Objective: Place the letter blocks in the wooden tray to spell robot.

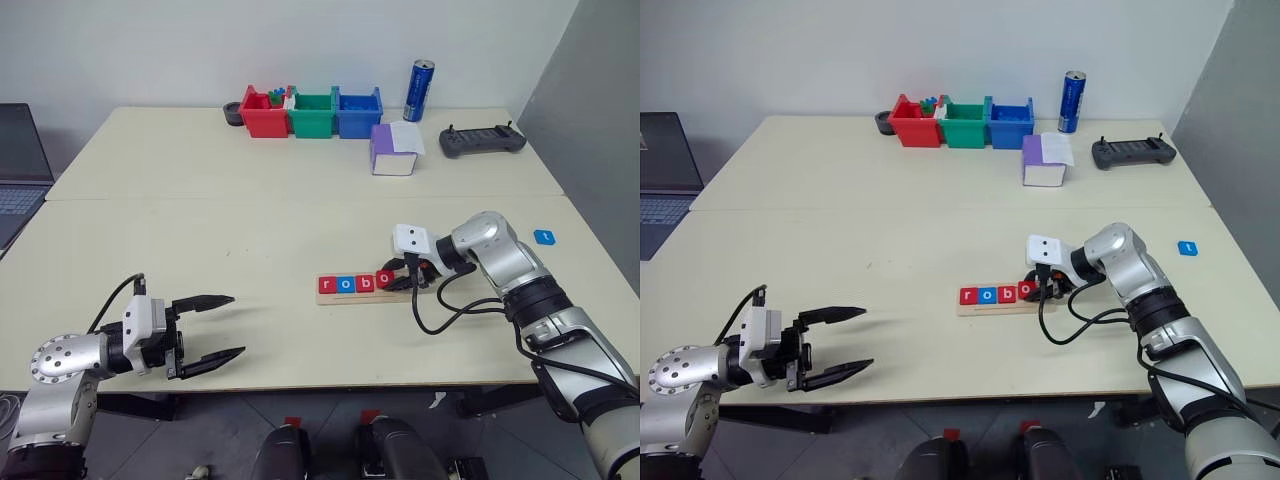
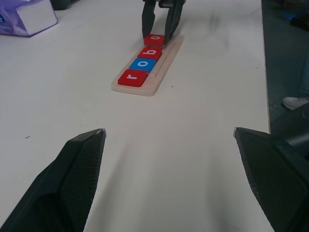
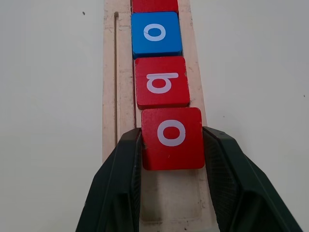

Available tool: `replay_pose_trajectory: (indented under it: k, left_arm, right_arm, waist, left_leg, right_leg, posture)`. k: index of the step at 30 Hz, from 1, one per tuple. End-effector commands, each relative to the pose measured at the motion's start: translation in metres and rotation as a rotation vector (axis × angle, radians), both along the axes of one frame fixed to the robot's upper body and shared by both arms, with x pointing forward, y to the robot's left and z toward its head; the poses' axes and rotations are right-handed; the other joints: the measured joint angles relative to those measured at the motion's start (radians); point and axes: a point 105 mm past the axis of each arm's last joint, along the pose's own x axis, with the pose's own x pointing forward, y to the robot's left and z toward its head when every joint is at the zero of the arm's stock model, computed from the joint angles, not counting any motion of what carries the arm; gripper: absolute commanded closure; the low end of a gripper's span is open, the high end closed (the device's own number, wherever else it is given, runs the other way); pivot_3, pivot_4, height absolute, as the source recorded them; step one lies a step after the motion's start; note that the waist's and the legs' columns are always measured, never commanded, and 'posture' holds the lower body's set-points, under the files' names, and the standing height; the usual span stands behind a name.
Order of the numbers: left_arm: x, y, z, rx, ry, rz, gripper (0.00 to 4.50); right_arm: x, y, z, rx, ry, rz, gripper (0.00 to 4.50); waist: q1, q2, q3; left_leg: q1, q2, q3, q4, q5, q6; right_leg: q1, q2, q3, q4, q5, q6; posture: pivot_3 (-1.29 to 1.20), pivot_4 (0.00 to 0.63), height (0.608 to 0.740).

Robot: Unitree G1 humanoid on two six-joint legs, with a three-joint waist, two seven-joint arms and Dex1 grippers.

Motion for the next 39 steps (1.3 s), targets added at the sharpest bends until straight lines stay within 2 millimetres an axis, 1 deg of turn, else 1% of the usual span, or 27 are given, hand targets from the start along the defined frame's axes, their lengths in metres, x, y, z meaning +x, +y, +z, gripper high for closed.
replay_pose_trajectory:
  k: [1,13,18,20,22,25,26,27,29,31,33,35,36,38,39]
  left_arm:
    - [0.000,0.003,0.009,0.014,-0.040,0.007,0.00]
    - [0.001,0.004,0.009,0.018,-0.042,0.012,0.00]
    - [0.001,0.004,0.009,0.019,-0.043,0.011,0.00]
    - [0.001,0.004,0.009,0.020,-0.044,0.011,0.00]
    - [0.001,0.004,0.010,0.019,-0.044,0.013,0.00]
    - [0.001,0.004,0.010,0.018,-0.045,0.013,0.00]
    - [0.001,0.004,0.010,0.018,-0.045,0.013,0.00]
    - [0.001,0.004,0.010,0.018,-0.045,0.013,0.00]
    - [0.002,0.004,0.011,0.019,-0.046,0.012,0.00]
    - [0.002,0.004,0.011,0.019,-0.047,0.012,0.00]
    - [0.002,0.004,0.011,0.018,-0.047,0.011,0.00]
    - [0.002,0.004,0.011,0.017,-0.046,0.010,0.00]
    - [0.002,0.003,0.010,0.016,-0.044,0.009,0.00]
    - [0.003,0.003,0.010,0.017,-0.042,0.007,0.00]
    - [0.004,0.003,0.010,0.017,-0.041,0.005,0.00]
  right_arm:
    - [0.000,0.004,0.013,0.006,-0.032,0.035,3.05]
    - [-0.001,0.005,0.010,-0.009,-0.025,0.043,3.05]
    - [0.002,0.004,0.011,-0.009,-0.026,0.032,3.05]
    - [0.002,0.003,0.012,-0.006,-0.023,0.031,2.34]
    - [0.002,0.002,0.015,0.000,-0.024,0.032,1.73]
    - [0.000,0.003,0.026,0.031,-0.032,0.057,0.66]
    - [-0.002,0.002,0.031,0.044,-0.034,0.068,0.37]
    - [-0.003,0.002,0.034,0.052,-0.034,0.076,0.37]
    - [-0.003,0.001,0.047,0.091,-0.039,0.069,0.37]
    - [-0.006,-0.005,0.059,0.128,-0.041,0.059,0.37]
    - [-0.008,-0.015,0.063,0.144,-0.029,0.040,0.37]
    - [-0.010,-0.026,0.058,0.135,-0.012,0.012,0.37]
    - [-0.010,-0.031,0.052,0.118,-0.012,-0.005,0.37]
    - [-0.008,-0.035,0.042,0.093,-0.023,-0.029,0.37]
    - [-0.006,-0.034,0.039,0.107,-0.025,-0.049,0.37]
  waist:
    - [0.000,0.000,0.000]
    - [0.000,0.000,0.000]
    - [0.000,0.000,0.000]
    - [0.000,0.000,0.000]
    - [0.000,0.000,0.000]
    - [0.000,0.000,0.000]
    - [0.000,0.000,0.000]
    - [0.000,0.000,0.000]
    - [0.000,0.000,0.000]
    - [0.000,0.000,0.000]
    - [0.001,0.000,0.000]
    - [0.002,0.000,0.000]
    - [0.002,0.000,0.000]
    - [0.002,0.000,0.000]
    - [0.000,0.000,0.000]
  left_leg:
    - [0.000,0.000,0.000,0.000,0.000,0.000]
    - [0.000,0.000,0.000,0.000,0.000,0.000]
    - [0.000,0.000,0.000,0.000,0.000,0.000]
    - [0.000,0.000,0.000,0.000,0.000,0.000]
    - [0.000,0.000,0.000,0.000,0.000,0.000]
    - [0.000,0.000,0.000,0.000,0.000,0.000]
    - [0.000,0.000,0.000,0.000,0.000,0.000]
    - [0.000,0.000,0.000,0.000,0.000,0.000]
    - [0.000,0.000,0.000,0.000,0.000,0.000]
    - [0.000,0.000,0.000,0.000,0.000,0.000]
    - [0.000,0.000,0.000,0.000,0.000,0.000]
    - [0.000,0.000,0.000,0.000,0.000,0.000]
    - [0.000,0.000,0.000,0.000,0.000,0.000]
    - [0.000,0.000,0.000,0.000,0.000,0.000]
    - [0.000,0.000,0.000,0.000,0.000,0.000]
  right_leg:
    - [0.000,0.000,0.000,0.000,0.000,0.000]
    - [0.000,0.000,0.000,0.000,0.000,0.000]
    - [0.000,0.000,0.000,0.000,0.000,0.000]
    - [0.000,0.000,0.000,0.000,0.000,0.000]
    - [0.000,0.000,0.000,0.000,0.000,0.000]
    - [0.000,0.000,0.000,0.000,0.000,0.000]
    - [0.000,0.000,0.000,0.000,0.000,0.000]
    - [0.000,0.000,0.000,0.000,0.000,0.000]
    - [0.000,0.000,0.000,0.000,0.000,0.000]
    - [0.000,0.000,0.000,0.000,0.000,0.000]
    - [0.000,0.000,0.000,0.000,0.000,0.000]
    - [0.000,0.000,0.000,0.000,0.000,0.000]
    - [0.000,0.000,0.000,0.000,0.000,0.000]
    - [0.000,0.000,0.000,-0.001,0.000,0.000]
    - [0.000,0.000,0.000,-0.001,0.000,0.000]
  posture:
    - [0.00,0.150,0.740]
    - [0.00,0.150,0.740]
    - [0.00,0.150,0.740]
    - [0.00,0.150,0.740]
    - [0.00,0.150,0.740]
    - [0.00,0.150,0.740]
    - [0.00,0.150,0.740]
    - [0.00,0.150,0.740]
    - [0.00,0.150,0.740]
    - [0.00,0.150,0.740]
    - [0.00,0.150,0.740]
    - [0.00,0.150,0.740]
    - [0.00,0.150,0.740]
    - [0.00,0.150,0.740]
    - [0.00,0.150,0.740]
